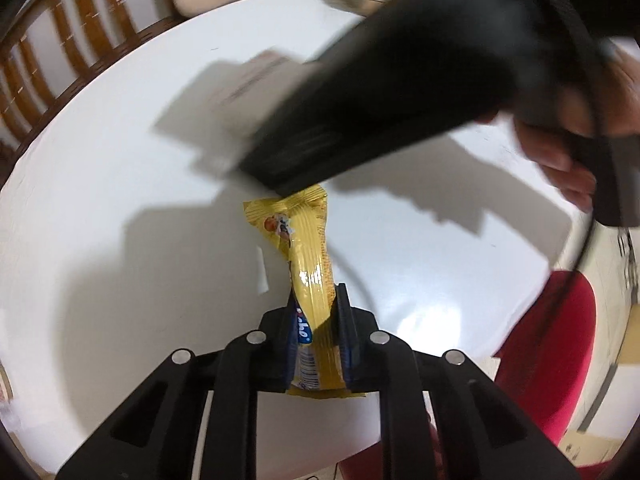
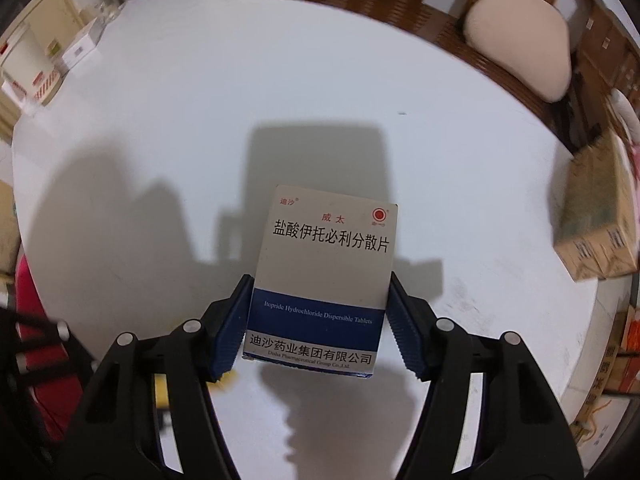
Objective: Collect trash
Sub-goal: 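Grasp the yellow wrapper with the left tool while the right tool grasps the white-blue medicine box, then carry the yellow wrapper and white-blue box down toward the white bag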
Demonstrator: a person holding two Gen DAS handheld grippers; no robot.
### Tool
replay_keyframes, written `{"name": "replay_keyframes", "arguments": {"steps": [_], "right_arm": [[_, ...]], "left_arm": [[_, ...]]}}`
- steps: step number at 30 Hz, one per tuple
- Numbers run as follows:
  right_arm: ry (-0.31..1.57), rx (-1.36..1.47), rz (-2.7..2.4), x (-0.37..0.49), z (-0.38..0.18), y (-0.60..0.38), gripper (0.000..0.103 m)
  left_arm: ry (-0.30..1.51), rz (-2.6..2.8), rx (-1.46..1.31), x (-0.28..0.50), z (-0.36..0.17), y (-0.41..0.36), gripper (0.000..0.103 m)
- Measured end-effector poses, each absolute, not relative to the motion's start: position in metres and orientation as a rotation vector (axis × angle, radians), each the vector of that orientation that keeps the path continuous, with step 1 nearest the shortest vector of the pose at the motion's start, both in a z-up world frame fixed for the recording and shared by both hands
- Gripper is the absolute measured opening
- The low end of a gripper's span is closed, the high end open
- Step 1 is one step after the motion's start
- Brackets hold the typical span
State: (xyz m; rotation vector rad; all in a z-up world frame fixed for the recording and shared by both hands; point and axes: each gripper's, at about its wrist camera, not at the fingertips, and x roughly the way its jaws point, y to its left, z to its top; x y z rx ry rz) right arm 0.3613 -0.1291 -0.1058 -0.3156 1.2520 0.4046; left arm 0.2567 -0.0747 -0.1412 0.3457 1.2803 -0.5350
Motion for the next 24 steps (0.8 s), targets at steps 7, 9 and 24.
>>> {"name": "replay_keyframes", "arguments": {"steps": [7,9,24], "right_arm": [[1.159,-0.285,0.342,0.328,-0.078,-0.151,0.064],[1.129,-0.279,0.327,0.314,-0.070,-0.151,0.064],[1.060,-0.205,0.291,0.262,-0.049,-0.154,0.063]], "left_arm": [[1.221,-0.486,0.283,0.258,-0.125,-0.051,0.015],[1.208,-0.484,0.268,0.256,-0.121,-0.049,0.014],[1.129,-0.454,0.191,0.235,-0.108,-0.044,0.013]]}}
